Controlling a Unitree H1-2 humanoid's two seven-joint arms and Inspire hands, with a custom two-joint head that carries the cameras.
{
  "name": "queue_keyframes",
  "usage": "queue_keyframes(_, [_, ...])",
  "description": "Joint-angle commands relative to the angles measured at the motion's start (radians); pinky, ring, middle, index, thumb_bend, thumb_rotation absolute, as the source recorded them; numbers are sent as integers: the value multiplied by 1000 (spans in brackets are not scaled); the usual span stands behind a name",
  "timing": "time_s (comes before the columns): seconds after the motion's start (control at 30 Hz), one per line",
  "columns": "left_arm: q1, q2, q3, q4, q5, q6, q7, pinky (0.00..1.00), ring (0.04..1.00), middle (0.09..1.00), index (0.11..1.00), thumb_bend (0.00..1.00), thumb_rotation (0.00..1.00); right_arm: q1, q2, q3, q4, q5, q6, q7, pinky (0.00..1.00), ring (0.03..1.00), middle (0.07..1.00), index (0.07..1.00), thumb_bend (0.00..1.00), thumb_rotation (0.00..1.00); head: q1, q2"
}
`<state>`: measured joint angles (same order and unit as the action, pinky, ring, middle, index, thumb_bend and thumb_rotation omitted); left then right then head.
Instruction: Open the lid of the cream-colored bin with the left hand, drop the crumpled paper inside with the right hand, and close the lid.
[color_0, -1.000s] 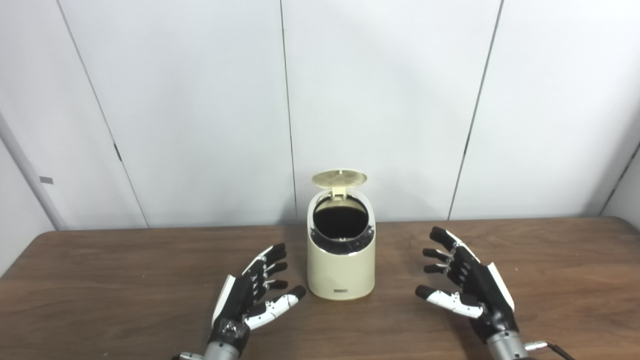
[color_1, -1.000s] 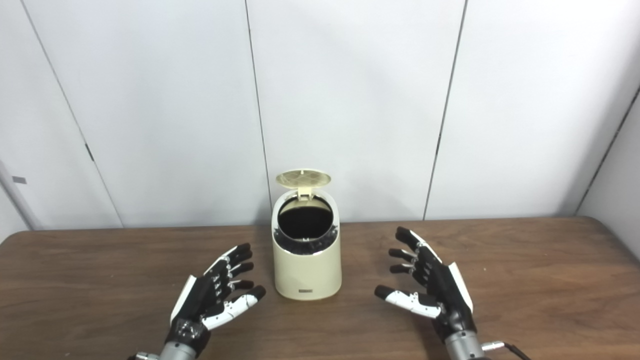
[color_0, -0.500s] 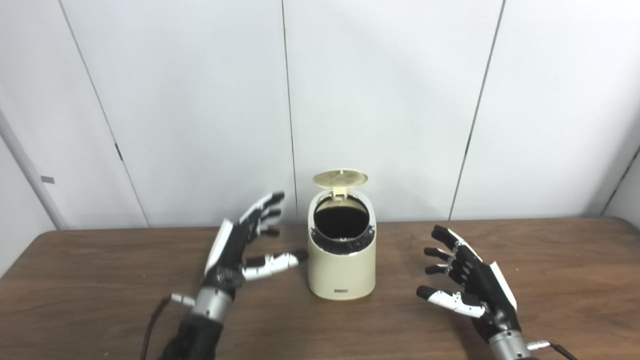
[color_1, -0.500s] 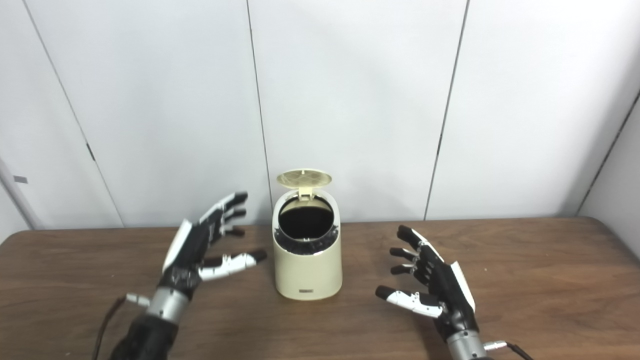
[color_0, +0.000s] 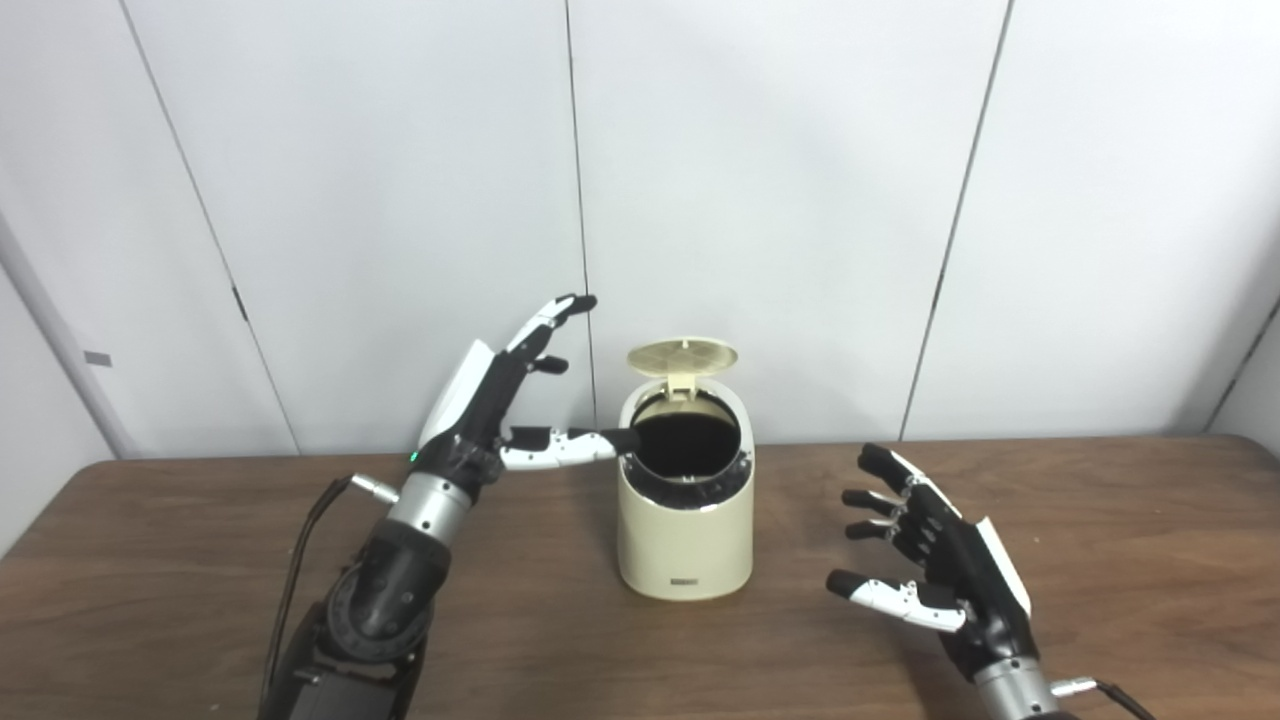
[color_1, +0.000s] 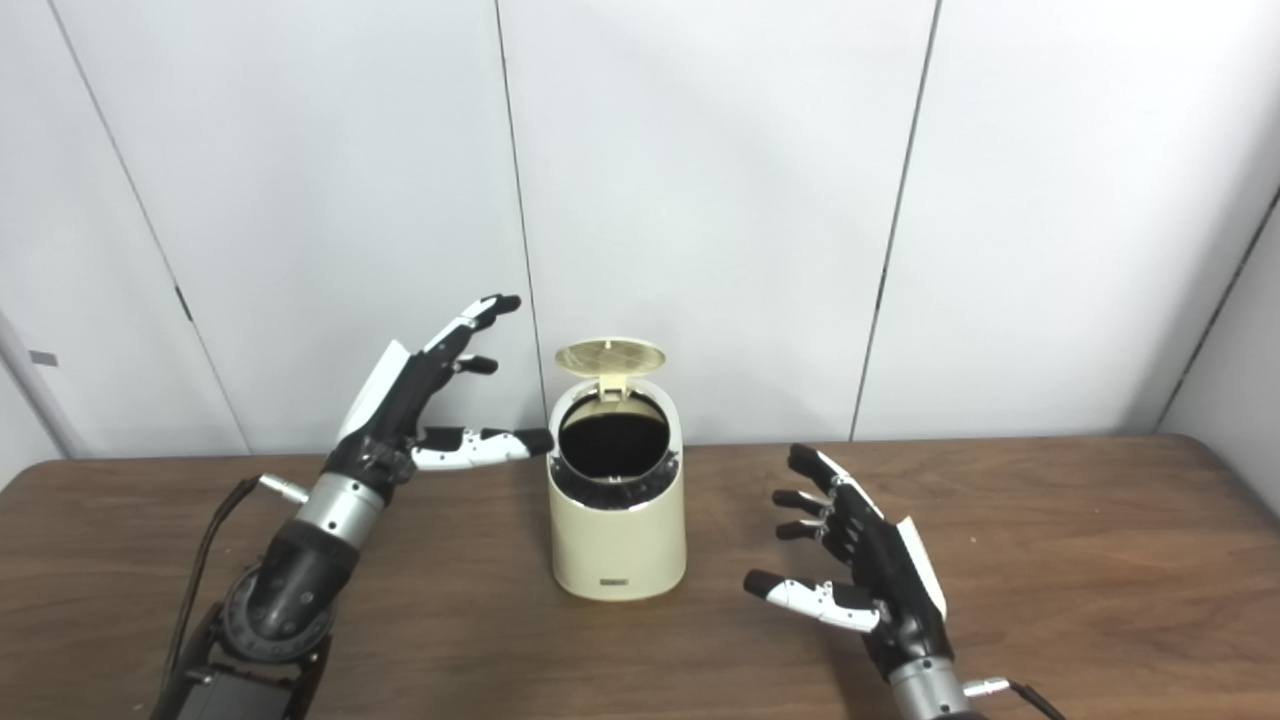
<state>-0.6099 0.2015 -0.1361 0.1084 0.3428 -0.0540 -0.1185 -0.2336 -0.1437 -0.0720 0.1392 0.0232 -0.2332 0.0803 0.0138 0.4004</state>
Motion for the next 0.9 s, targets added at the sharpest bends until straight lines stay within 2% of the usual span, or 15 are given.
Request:
queue_keyframes(0.0, [-75,19,-11,-16,38,-4,8,921,999,998,956,991,397,-20,5,0,-39,-6,-2,-16,627,749,876,845,875,193,-2,0])
queue_keyframes(0.13, [-106,24,-28,-5,64,-2,-11,903,1000,1000,963,990,396,-19,12,2,-55,-13,14,-23,633,751,876,841,875,200,-8,0])
queue_keyframes(0.23, [-127,32,-46,4,83,-11,-24,894,1000,993,951,993,410,-17,15,7,-65,-22,22,-29,640,754,877,842,847,150,-11,1])
queue_keyframes(0.37, [-138,42,-67,-4,113,-5,-42,883,997,972,923,1000,434,-17,17,11,-69,-32,20,-33,645,754,880,839,846,135,-16,1])
queue_keyframes(0.53, [-139,47,-75,-19,119,1,-66,797,941,921,885,1000,428,-18,21,12,-73,-31,23,-34,649,754,873,840,847,126,-21,2])
queue_keyframes(0.7, [-140,63,-91,-32,133,-2,-97,786,920,881,858,1000,424,-19,25,14,-83,-36,33,-38,644,759,877,842,853,135,-25,5])
queue_keyframes(0.8, [-140,81,-107,-50,163,6,-119,800,919,856,837,1000,441,-20,28,12,-81,-36,30,-42,648,755,873,841,853,133,-29,8])
queue_keyframes(0.87, [-140,94,-120,-60,199,-3,-119,773,898,813,807,1000,459,-21,29,11,-82,-41,31,-47,644,749,868,841,863,151,-29,10])
